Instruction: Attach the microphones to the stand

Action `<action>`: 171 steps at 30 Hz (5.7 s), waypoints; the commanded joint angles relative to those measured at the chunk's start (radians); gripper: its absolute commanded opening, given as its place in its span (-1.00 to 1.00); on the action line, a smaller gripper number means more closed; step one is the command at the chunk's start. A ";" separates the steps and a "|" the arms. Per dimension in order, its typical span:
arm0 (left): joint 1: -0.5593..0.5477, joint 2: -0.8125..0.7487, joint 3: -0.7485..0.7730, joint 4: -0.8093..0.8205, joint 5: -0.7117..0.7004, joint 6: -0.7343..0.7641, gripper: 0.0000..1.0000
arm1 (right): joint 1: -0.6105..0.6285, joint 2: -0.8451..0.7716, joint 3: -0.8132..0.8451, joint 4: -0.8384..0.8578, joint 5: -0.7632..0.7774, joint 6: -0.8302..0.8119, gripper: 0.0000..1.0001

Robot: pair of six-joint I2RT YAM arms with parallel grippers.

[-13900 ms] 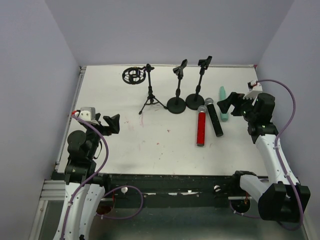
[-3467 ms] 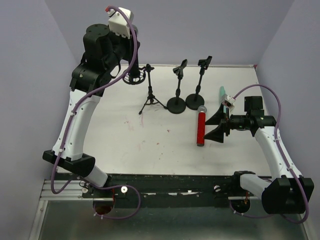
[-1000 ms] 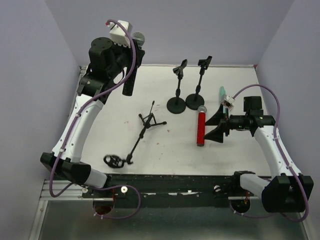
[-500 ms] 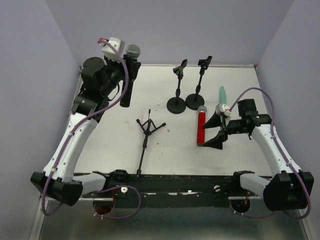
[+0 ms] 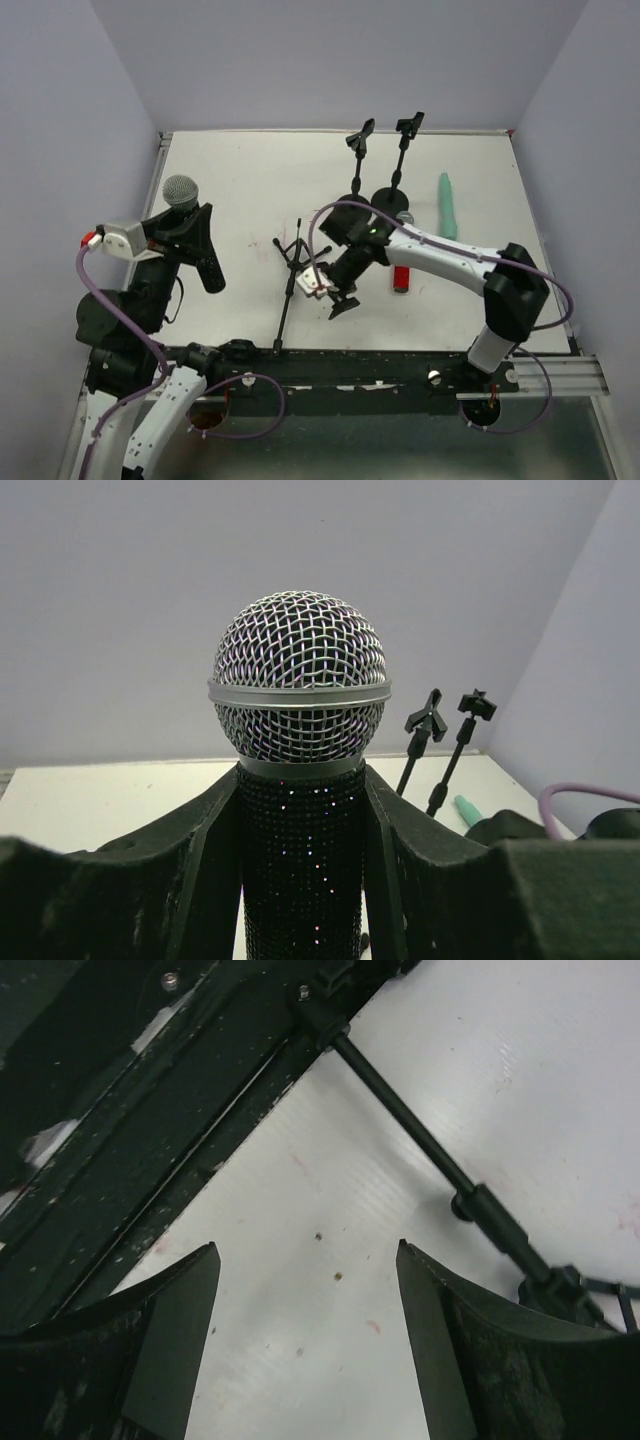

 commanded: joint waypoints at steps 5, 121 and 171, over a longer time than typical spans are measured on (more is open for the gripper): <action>0.007 -0.261 -0.065 -0.245 -0.182 -0.060 -1.00 | 0.219 0.278 0.203 0.106 0.244 -0.043 0.50; -0.260 0.743 0.369 0.830 0.325 -0.126 -1.00 | -0.413 0.306 0.094 -0.562 -0.706 -0.538 0.38; -0.326 0.949 0.217 1.161 0.263 -0.086 -1.00 | -0.442 0.338 0.084 -0.578 -0.677 -0.569 0.45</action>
